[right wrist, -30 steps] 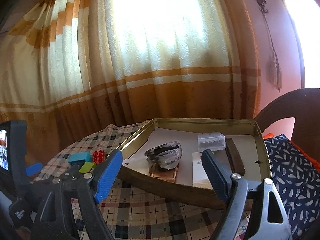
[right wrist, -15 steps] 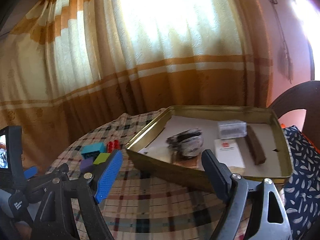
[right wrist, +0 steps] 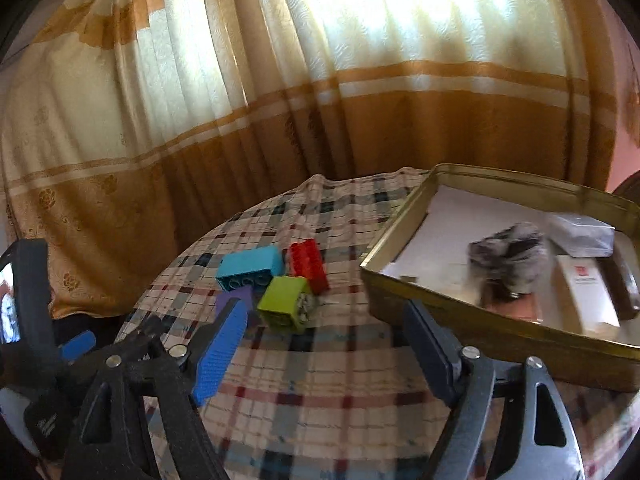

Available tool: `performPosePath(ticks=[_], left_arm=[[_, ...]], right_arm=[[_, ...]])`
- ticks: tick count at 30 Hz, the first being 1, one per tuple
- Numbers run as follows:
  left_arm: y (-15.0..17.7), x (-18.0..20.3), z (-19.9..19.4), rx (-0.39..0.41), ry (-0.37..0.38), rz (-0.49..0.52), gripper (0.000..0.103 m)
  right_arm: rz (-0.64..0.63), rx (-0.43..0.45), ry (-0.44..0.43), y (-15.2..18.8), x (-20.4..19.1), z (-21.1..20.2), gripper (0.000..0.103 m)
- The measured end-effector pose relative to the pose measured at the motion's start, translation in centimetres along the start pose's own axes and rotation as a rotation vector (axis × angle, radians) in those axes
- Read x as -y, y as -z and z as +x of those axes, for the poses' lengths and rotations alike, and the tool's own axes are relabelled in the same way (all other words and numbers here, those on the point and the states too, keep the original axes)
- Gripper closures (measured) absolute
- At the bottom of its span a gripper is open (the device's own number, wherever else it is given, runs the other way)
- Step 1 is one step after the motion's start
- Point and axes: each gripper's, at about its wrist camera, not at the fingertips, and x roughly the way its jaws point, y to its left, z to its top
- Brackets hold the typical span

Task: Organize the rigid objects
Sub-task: 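Grasp the lime green block with the right tool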

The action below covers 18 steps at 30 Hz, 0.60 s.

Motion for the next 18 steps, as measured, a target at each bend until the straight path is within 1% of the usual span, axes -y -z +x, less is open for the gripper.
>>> performPosePath(ticks=[2, 4, 8, 10, 13, 14, 15, 18], left_arm=[[0.0, -0.3, 0.4, -0.023, -0.001, -0.012, 0.002], [0.1, -0.4, 0.8, -0.042, -0.008, -0.018, 0.002], [0.2, -0.2, 1.2, -0.06, -0.009, -0.013, 0.002], [0.3, -0.3, 1.5, -0.078, -0.008, -0.015, 0.002], [0.3, -0.6, 2.1, -0.103, -0.004, -0.025, 0.002], [0.3, -0.6, 2.2, -0.112, -0.002, -0.026, 0.002], [0.3, -0.6, 2.3, -0.116, -0.002, -0.025, 0.002], [0.4, -0.4, 2.6, -0.133, -0.009, -0.02, 0.002]], right_arm=[[-0.022, -0.03, -0.002, -0.1, -0.9, 1.4, 0.025], [-0.035, -0.06, -0.006, -0.1, -1.6, 2.6, 0.032], [-0.044, -0.11, 0.007, -0.3, -2.4, 5.0, 0.034], [-0.032, -0.136, 0.001, -0.5, -2.5, 6.0, 0.039], [-0.042, -0.163, 0.023, -0.9, -2.9, 7.4, 0.04], [-0.042, -0.18, 0.025, -1.0, -3.0, 7.9, 0.041], [-0.037, -0.193, 0.027, -1.1, -3.0, 8.4, 0.045], [-0.034, -0.236, 0.032, -1.2, -3.1, 9.6, 0.047]])
